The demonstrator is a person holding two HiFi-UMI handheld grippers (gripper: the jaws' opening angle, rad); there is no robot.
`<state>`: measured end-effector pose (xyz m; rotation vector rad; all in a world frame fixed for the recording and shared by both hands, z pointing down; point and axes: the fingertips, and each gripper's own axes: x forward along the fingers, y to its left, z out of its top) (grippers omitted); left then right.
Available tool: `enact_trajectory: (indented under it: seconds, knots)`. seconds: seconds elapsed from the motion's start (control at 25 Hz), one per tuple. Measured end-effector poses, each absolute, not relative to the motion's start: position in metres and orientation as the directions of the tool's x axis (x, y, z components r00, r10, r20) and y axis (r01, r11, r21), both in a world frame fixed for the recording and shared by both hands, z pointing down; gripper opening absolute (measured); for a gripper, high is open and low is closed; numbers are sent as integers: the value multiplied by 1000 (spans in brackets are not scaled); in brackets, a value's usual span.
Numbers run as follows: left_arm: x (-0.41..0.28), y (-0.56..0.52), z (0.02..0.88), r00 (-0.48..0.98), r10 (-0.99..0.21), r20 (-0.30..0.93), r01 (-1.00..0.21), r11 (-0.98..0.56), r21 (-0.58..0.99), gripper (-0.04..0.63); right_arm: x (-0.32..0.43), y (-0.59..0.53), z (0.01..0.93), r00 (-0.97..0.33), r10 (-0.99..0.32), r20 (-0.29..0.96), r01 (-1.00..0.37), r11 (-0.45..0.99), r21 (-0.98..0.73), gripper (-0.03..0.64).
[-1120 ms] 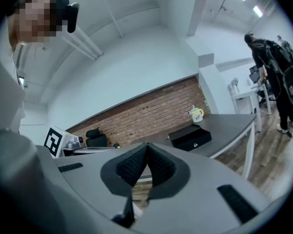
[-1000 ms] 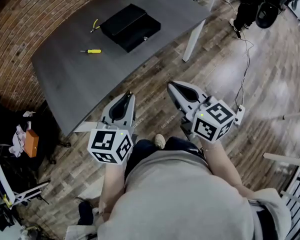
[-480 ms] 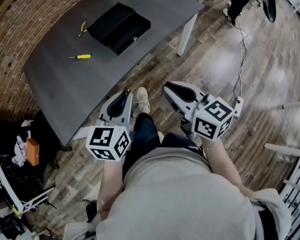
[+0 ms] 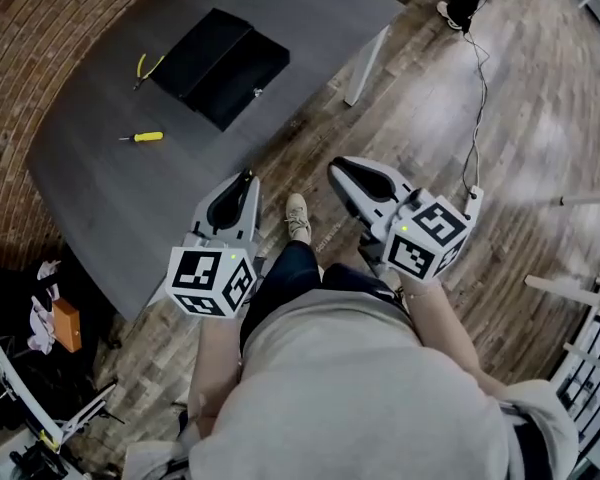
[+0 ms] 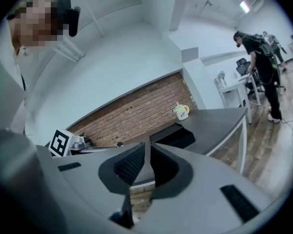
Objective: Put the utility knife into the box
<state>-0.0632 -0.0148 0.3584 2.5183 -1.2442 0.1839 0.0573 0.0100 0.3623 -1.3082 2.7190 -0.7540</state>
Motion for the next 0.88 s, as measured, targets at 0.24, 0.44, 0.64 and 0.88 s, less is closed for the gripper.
enact_trajectory:
  seconds: [0.24, 0.44, 0.64, 0.88]
  knots:
    - [-64, -79, 360, 616, -744, 259, -787, -575, 224, 57, 65, -56, 359, -620, -766, 171, -746, 509, -429, 30]
    - [-74, -134, 362, 603, -749, 274, -798, -562, 219, 57, 67, -106, 357, -597, -785, 168, -763, 490, -422, 27]
    - [-79, -174, 365, 606, -744, 283, -795, -564, 221, 57, 68, -146, 356, -565, -804, 182, -787, 461, -410, 8]
    - [-89, -208, 380, 609, -722, 329, -793, -567, 225, 57, 63, -178, 360, -548, -815, 190, -798, 440, -411, 8]
